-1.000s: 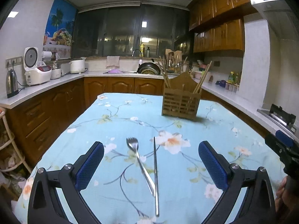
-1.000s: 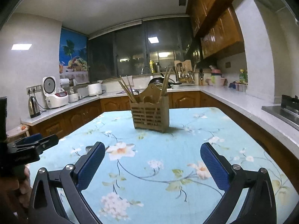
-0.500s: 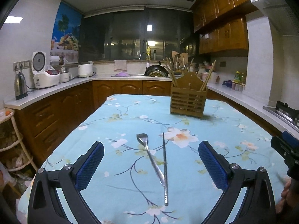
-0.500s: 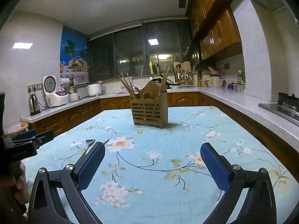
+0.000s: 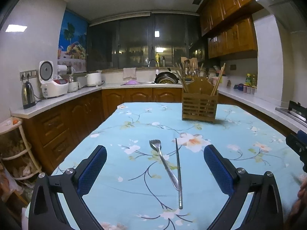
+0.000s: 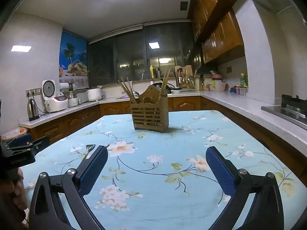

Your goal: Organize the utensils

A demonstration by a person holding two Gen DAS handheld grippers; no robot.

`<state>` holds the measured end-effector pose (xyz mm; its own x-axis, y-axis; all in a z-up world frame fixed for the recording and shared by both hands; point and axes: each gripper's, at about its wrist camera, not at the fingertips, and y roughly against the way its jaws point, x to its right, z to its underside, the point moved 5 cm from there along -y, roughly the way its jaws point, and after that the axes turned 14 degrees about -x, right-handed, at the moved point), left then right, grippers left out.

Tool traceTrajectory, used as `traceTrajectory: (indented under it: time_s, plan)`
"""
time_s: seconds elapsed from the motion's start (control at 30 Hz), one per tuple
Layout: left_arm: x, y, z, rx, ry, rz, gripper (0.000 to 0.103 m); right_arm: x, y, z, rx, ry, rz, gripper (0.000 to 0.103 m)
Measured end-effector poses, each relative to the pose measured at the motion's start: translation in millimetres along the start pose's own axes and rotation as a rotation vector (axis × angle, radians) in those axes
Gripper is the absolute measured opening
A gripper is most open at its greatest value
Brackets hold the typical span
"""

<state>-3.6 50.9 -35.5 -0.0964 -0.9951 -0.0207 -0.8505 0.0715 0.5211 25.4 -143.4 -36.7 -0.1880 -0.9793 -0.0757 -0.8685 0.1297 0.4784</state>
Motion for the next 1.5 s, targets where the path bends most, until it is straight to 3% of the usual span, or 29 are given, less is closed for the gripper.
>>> traceTrajectory:
  time_s: [0.73,1.5]
  plan:
    - [-25,-8,3,0.014,-0.007,-0.026,0.102,2,7,-2,0.018,-0.007,-0.005,0.103]
    - [-24,-9,8,0.028,-0.024,-0.033,0.102,1,8,-5,0.022,-0.02,-0.005,0.103]
